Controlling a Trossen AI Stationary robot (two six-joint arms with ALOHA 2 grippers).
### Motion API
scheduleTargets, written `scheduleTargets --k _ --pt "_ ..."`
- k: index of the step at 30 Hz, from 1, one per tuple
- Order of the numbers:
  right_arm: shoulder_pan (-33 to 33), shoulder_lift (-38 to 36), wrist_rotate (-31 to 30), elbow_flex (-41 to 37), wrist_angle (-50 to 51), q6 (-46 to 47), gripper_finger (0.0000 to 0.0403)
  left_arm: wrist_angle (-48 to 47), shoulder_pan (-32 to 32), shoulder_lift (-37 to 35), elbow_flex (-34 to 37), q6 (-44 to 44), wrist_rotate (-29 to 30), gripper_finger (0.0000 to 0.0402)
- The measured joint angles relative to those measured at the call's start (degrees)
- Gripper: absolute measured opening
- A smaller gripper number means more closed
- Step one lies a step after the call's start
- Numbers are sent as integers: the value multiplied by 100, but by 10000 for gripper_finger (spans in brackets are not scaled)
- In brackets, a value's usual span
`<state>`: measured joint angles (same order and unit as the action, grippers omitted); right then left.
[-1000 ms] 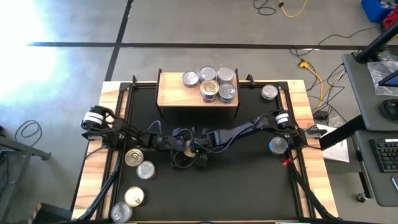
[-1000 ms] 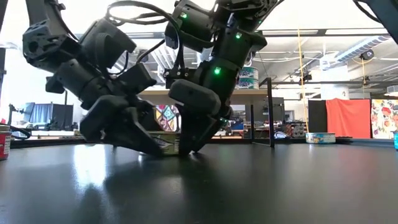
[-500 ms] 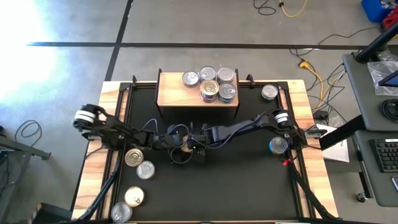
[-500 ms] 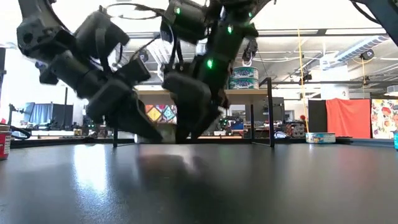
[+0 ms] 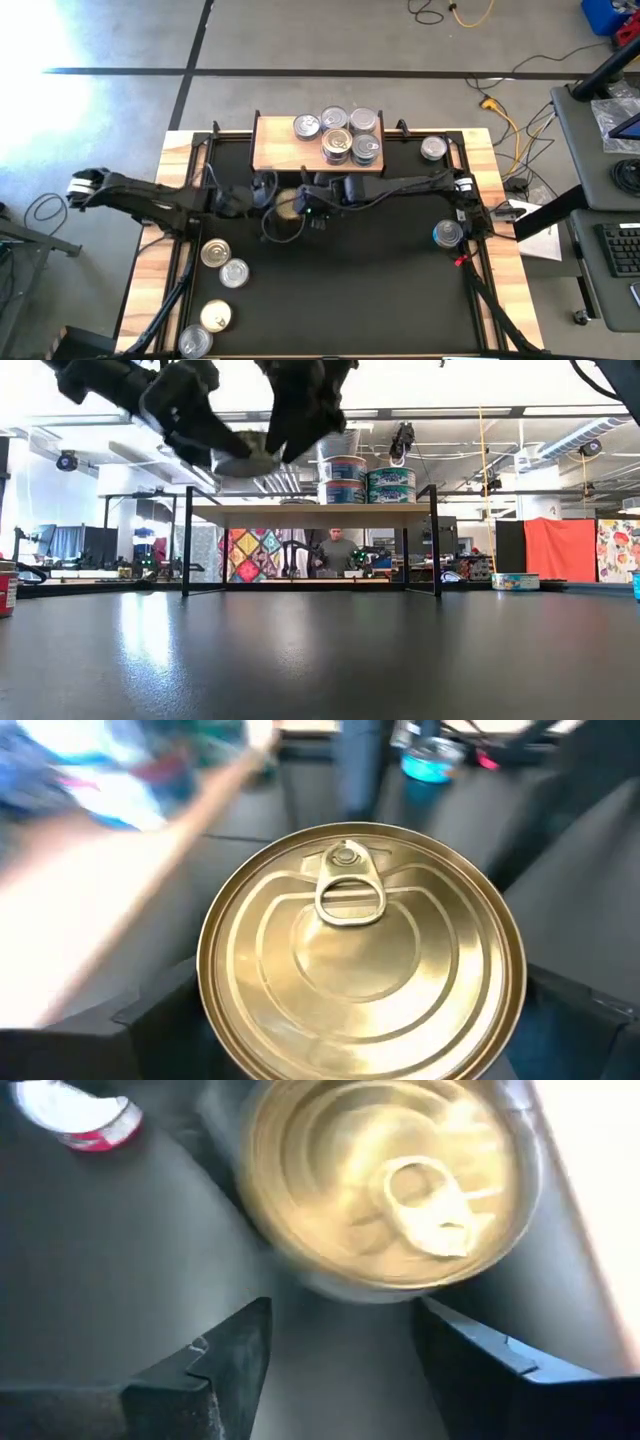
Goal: Stack canned seafood by type on shelf
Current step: Stack the green tuna can on top of the green tuna can on the shelf
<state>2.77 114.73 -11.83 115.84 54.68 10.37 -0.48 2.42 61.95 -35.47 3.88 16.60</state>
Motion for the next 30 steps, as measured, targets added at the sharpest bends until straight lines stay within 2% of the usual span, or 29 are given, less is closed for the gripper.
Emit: scheduleTargets --k 1,6,14,22,26,30 --pt "-40 -11 -3 144 120 -125 227 -177 -135 -42 -172 -94 15 375" --pt "-282 -50 -778 705 882 -832 201 -677 -910 -68 -1001 -755 12 375" --pt "-839 -499 -855 1076 730 -1887 151 -1057 -2423 -52 -1810 -932 -1100 375" --pt "-1607 -725 433 1061 -279 -2325 83 -1132 -3304 258 -2171 -805 -1230 375" --pt "-1920 -610 671 1057 -596 -2523 46 -1742 -3583 812 -2667 -426 -1405 375" --pt "-2198 -515 830 1051 -682 -2594 13 -2242 -3794 1505 -3357 -534 -1461 375"
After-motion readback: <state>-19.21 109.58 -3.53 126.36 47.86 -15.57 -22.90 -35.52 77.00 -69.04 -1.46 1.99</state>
